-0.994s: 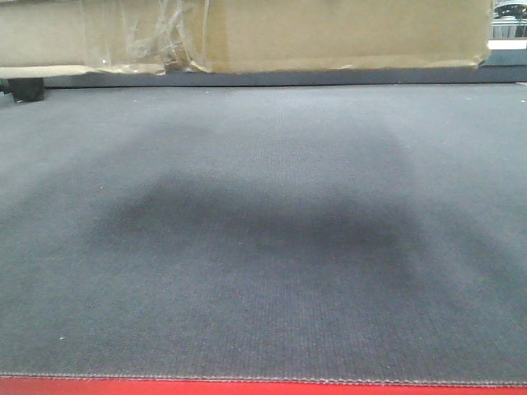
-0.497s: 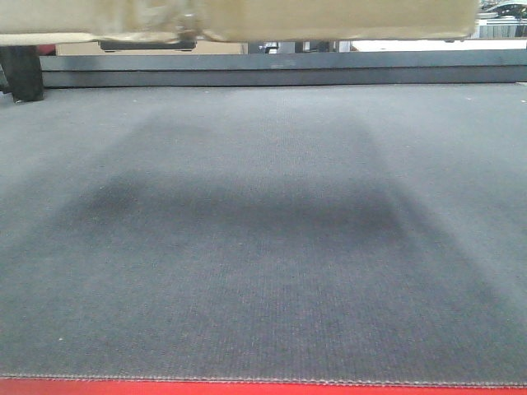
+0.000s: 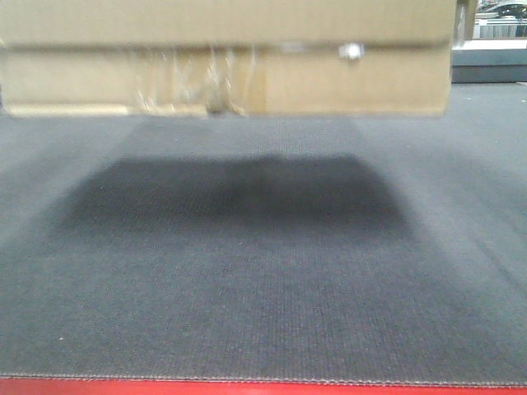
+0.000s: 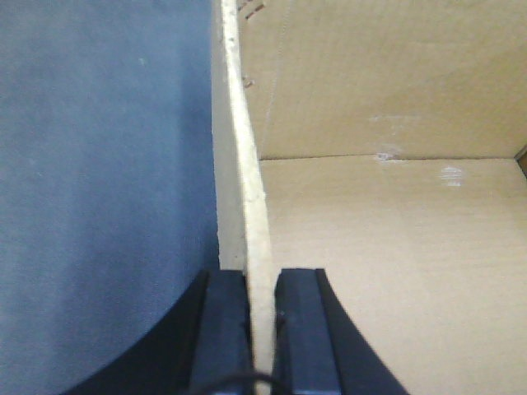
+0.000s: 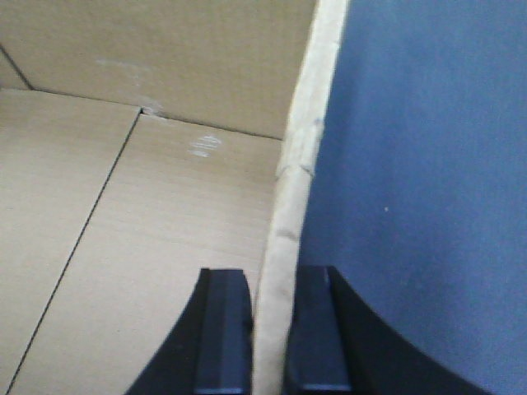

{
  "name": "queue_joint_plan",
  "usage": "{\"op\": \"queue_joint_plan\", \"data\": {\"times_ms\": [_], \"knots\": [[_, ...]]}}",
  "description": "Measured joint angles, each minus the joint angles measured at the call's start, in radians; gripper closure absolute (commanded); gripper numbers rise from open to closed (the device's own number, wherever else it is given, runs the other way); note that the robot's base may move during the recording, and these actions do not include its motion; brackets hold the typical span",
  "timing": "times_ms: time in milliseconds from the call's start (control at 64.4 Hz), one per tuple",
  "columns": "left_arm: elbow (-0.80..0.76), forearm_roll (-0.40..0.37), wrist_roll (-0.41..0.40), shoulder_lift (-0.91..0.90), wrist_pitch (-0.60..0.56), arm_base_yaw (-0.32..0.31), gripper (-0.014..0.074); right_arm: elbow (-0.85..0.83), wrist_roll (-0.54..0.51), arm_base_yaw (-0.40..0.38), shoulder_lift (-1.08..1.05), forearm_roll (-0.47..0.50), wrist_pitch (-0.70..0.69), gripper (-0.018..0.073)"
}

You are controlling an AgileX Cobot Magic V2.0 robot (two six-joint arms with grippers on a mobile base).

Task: Grab carton from right shelf to conveyor
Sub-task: 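Lower the carton onto the grey conveyor belt with both grippers, then open both grippers and release the carton walls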

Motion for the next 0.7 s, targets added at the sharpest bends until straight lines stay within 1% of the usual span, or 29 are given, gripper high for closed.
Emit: {"op": "queue_joint_plan", "data": {"times_ms": [140,217,280,326,373,388,404,435,450,466,482,559,699], "knots": [[0.0,-0.002,0.003,0.059,-0.031,0.0,0.0594,0.0,0.0,-0.014,0.05,-0.008,-0.01,0.0627],[0.0,-0.002,0.003,0.09,-0.045,0.0,0.0538,0.0,0.0,-0.014,0.069,-0.026,-0.014,0.0626],[0.0,-0.002,0.007,0.103,-0.052,0.0,0.0451,0.0,0.003,-0.014,0.079,-0.035,-0.016,0.0601],[0.0,-0.002,0.009,0.108,-0.059,0.0,0.0362,0.0,0.003,-0.014,0.08,-0.045,-0.018,0.0535],[0.0,-0.002,0.011,0.108,-0.066,0.0,0.0277,0.0,0.003,-0.014,0.083,-0.053,-0.021,0.0447],[0.0,-0.002,0.011,0.108,-0.066,0.0,0.0247,0.0,0.003,-0.014,0.083,-0.055,-0.023,0.0412],[0.0,-0.002,0.011,0.108,-0.068,0.0,0.0203,0.0,0.003,-0.014,0.083,-0.058,-0.022,0.0357],[-0.001,-0.002,0.013,0.108,-0.072,0.0,0.016,0.0,0.003,-0.014,0.083,-0.058,-0.027,0.0279],[-0.002,-0.002,0.013,0.108,-0.074,0.0,0.0133,0.0,0.003,-0.014,0.083,-0.06,-0.029,0.0258],[-0.002,-0.002,0.013,0.108,-0.076,0.0,0.0107,0.0,0.003,-0.014,0.083,-0.06,-0.031,0.0197],[-0.002,-0.002,0.013,0.108,-0.077,0.0,0.0071,0.0,0.003,-0.014,0.083,-0.062,-0.031,0.0156],[-0.002,-0.002,0.013,0.108,-0.079,0.0,-0.0022,-0.002,0.003,-0.014,0.083,-0.065,-0.033,-0.002],[-0.002,-0.002,0.015,0.101,-0.07,0.0,-0.0013,-0.002,0.001,-0.014,0.08,-0.071,-0.017,0.0001]]}}
